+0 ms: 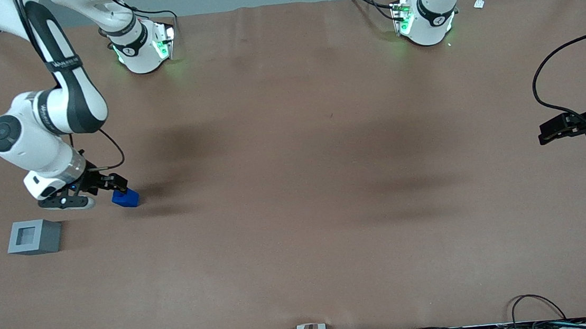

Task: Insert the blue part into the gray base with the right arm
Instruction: 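Lower the right gripper around the blue block and close it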

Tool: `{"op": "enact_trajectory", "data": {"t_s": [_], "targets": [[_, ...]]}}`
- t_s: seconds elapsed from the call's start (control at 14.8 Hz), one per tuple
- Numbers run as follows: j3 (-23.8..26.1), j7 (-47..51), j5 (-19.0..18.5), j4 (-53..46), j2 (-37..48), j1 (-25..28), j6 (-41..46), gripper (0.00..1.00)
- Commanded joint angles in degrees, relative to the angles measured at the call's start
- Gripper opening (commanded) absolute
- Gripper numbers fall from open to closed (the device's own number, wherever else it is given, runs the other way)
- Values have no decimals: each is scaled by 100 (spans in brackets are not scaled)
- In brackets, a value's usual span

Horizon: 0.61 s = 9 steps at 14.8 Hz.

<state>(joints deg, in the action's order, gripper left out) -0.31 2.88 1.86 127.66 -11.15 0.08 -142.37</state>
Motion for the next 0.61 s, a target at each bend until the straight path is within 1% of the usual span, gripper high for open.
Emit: {"op": "enact_trajectory", "data": {"t_s": [0.0, 0.2, 0.54], "targets": [[-13, -111, -54, 48, -281, 18, -326, 87], [-13, -480, -54, 57, -449, -87, -493, 83], [-13, -455, -45, 31, -625, -175, -494, 76]]}}
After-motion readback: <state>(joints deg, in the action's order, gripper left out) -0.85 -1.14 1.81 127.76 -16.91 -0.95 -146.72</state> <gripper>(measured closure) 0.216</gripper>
